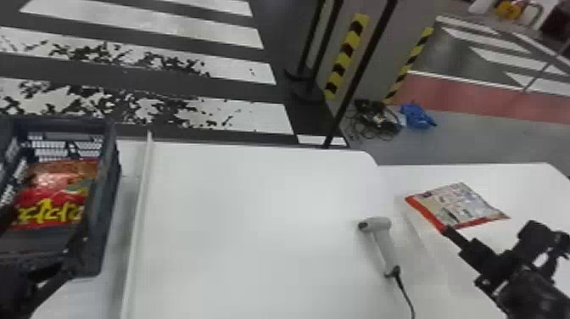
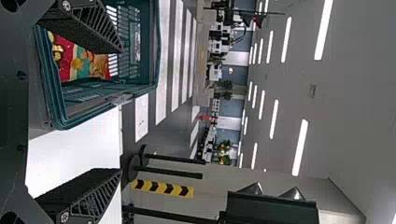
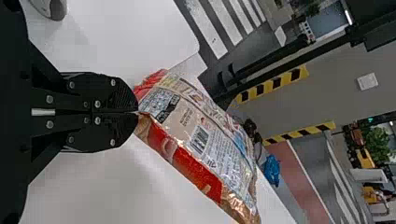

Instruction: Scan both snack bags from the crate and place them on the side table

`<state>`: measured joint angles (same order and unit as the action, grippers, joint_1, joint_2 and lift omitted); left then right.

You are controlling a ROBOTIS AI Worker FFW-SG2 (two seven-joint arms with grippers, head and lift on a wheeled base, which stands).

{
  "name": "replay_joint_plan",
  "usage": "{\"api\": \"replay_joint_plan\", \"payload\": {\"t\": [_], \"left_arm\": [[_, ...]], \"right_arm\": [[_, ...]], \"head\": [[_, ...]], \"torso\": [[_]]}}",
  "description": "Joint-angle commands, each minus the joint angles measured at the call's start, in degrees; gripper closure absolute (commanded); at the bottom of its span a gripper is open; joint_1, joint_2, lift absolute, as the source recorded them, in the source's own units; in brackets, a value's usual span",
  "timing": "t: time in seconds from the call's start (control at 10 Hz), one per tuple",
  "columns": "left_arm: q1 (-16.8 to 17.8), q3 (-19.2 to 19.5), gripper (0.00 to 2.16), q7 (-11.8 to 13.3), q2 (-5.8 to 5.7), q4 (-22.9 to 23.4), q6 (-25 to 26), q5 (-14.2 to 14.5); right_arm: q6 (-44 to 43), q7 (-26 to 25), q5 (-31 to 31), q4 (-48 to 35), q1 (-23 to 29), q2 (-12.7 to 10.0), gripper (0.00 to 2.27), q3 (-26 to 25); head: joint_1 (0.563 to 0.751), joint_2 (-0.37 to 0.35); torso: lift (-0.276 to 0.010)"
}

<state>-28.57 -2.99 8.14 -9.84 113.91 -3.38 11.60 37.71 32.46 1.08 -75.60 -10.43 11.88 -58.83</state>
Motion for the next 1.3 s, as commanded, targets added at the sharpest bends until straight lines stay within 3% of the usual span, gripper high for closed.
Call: {"api": "replay_joint_plan", "payload": {"t": [0.0, 0.2, 0.3, 0.5, 0.7, 0.8, 0.9, 1.2], "left_arm": [[-0.17, 0.00, 0.09, 0.03, 0.00, 0.17, 0.00, 0.00], [-0.34, 0.00, 0.09, 0.03, 0.00, 0.26, 0.00, 0.00], [-0.34, 0.00, 0.09, 0.03, -0.09, 0.35, 0.18, 0.00], [-0.34, -0.09, 0.09, 0.03, -0.09, 0.61, 0.18, -0.09], [-0.61, 0.09, 0.09, 0.03, -0.09, 1.05, 0.18, -0.09], [-0.69, 0.18, 0.09, 0.03, -0.09, 1.40, 0.18, -0.09], [-0.69, 0.18, 0.09, 0.03, -0.18, 1.66, 0.18, -0.09], [-1.22, 0.53, 0.09, -0.06, -0.18, 2.37, 0.18, -0.18]], "right_arm": [[-0.48, -2.84, 0.07, 4.49, -0.03, 1.48, 2.23, 0.47], [-4.88, -5.83, -0.11, 8.54, -0.21, 2.54, 2.16, 0.65], [-5.75, -6.80, -0.28, 9.24, -0.21, 2.63, 1.86, 0.65], [-6.11, -6.80, 0.07, 9.24, -0.12, 2.54, 0.00, 0.83], [-8.57, -8.38, 0.07, 8.45, 0.32, 1.84, 0.04, 0.39], [-10.15, -8.38, -0.28, 6.25, 1.20, 0.34, 0.06, 0.03], [-12.26, -8.38, -0.90, 2.12, 2.96, -1.59, 0.06, 0.83], [-12.79, -7.24, -1.60, -13.17, 7.53, -10.73, 0.06, 4.25]], "head": [[0.695, -0.350], [0.695, -0.350], [0.695, -0.350], [0.695, -0.350], [0.695, -0.350], [0.695, -0.350], [0.695, -0.350], [0.695, -0.350]], "torso": [[-0.098], [-0.098], [-0.098], [-0.098], [-0.098], [-0.098], [-0.098], [-0.098]]}}
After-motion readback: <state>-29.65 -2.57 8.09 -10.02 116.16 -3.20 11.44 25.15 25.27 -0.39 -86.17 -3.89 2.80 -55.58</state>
